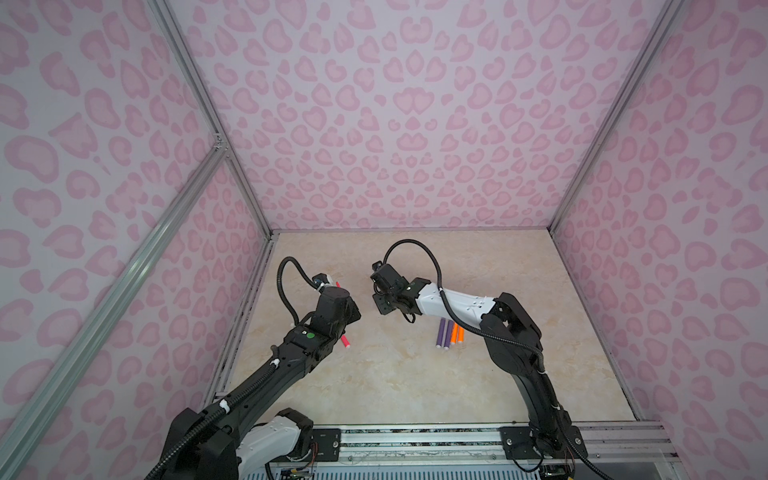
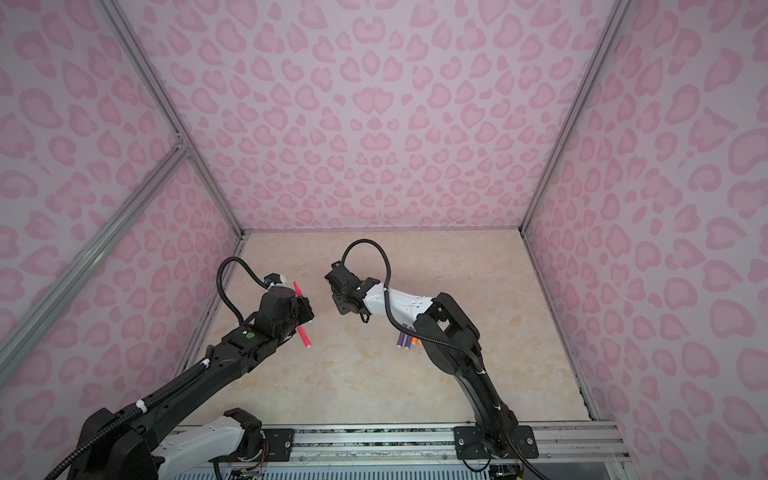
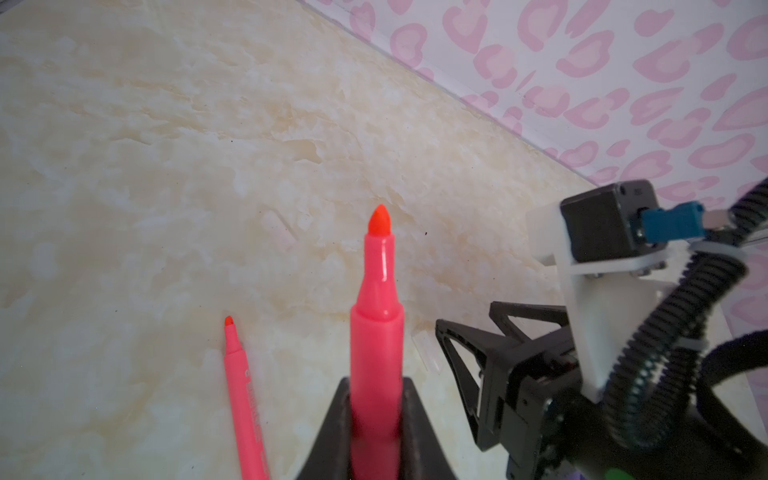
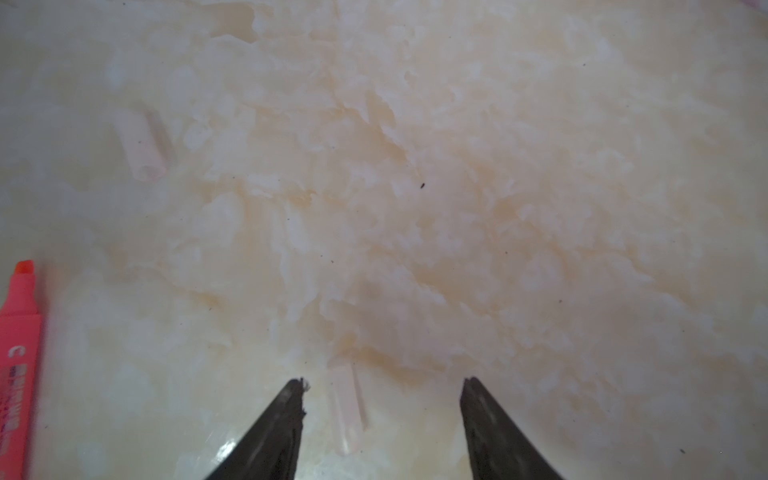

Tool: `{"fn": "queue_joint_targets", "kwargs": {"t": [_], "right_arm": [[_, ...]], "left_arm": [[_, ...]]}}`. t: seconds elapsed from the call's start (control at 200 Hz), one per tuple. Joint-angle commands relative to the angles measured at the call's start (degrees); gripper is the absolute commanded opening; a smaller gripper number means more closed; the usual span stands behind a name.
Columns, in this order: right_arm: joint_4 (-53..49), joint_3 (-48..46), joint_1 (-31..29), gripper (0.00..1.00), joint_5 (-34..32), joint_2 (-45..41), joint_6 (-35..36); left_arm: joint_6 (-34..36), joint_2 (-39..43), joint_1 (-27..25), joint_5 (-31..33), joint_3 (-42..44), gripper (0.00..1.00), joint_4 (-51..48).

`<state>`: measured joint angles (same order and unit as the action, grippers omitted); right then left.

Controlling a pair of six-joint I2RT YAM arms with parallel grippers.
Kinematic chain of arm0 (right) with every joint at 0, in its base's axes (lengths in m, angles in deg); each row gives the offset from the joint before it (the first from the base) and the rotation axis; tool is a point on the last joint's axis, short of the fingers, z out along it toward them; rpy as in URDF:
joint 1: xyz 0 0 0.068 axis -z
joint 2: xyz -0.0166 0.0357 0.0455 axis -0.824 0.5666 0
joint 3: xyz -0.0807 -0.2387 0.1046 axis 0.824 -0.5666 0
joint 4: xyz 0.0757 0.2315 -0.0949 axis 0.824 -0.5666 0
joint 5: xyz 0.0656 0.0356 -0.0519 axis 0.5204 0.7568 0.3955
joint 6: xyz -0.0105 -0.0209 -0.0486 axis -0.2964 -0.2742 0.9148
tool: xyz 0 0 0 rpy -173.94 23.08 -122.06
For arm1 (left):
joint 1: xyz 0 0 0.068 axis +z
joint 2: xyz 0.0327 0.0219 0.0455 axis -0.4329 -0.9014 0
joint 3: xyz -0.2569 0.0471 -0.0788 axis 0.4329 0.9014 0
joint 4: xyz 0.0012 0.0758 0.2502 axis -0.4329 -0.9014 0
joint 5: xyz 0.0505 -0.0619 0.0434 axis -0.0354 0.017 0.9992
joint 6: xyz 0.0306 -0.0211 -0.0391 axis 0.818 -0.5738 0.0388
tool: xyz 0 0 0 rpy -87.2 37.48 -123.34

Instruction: Insert the pens into the pen caps

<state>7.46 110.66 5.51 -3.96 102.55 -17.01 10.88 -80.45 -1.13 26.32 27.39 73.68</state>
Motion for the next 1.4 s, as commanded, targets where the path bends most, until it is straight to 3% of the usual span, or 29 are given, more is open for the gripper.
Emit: {"fn": "queue_joint_targets", "kwargs": {"t": [0.0,0.52,1.145,1.395], "right_arm": [[-2.29,-0.2,-0.51,0.58,1.29,0.49,0.42],[-11.72,9.49,-0.95,0.43,2.73,9.2,-0.02],[-15.15,13.55,-0.89,0.37,2.42,12.78,-0.17],[-15.23,13.27,-0.97,0.3,2.56,12.65,-0.13]], "left_arm": [[-0.72,0.51,0.07,0.39,0.31,0.03,0.59],[-0.78,0.51,0.02,0.39,0.46,0.03,0.8],[-0.76,0.6,0.02,0.23,0.41,0.03,0.81],[-0.75,0.51,0.06,0.17,0.45,0.03,0.82]]}}
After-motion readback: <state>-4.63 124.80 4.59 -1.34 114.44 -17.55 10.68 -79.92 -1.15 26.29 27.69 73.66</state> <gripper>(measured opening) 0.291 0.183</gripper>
